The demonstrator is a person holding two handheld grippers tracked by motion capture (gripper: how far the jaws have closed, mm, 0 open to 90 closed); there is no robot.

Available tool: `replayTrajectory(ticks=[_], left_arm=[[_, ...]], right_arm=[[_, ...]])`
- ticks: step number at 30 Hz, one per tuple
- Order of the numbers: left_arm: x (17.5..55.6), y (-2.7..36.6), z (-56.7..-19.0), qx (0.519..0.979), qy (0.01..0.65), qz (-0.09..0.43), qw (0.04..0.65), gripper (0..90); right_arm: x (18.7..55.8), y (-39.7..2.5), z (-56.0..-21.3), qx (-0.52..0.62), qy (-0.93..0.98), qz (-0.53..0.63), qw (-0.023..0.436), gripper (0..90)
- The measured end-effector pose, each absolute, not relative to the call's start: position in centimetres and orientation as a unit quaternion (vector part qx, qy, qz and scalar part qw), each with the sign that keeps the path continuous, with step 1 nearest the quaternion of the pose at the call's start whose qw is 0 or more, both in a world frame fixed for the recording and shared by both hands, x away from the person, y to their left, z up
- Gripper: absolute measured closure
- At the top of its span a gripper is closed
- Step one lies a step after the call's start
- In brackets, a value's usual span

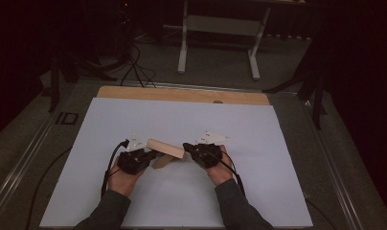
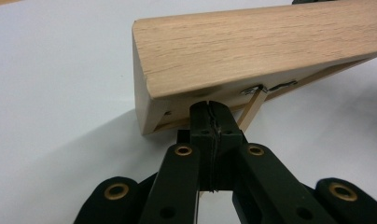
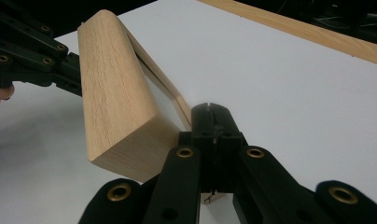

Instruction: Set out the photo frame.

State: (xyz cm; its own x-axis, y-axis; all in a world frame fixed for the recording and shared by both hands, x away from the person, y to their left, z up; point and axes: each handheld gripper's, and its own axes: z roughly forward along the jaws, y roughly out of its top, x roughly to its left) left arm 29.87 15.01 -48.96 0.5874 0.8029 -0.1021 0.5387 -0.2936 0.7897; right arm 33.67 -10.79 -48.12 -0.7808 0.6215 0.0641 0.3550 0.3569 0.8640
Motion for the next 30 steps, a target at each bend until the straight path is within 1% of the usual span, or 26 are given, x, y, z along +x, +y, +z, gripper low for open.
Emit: replayTrajectory(ticks=[30], left_arm=[[30.05, 14.06, -48.89, 0.789, 0.424, 0.158, 0.416, 89.3]], right_arm=[[33.13, -10.59, -48.02, 0.289, 0.818, 0.476, 0.141, 89.8]])
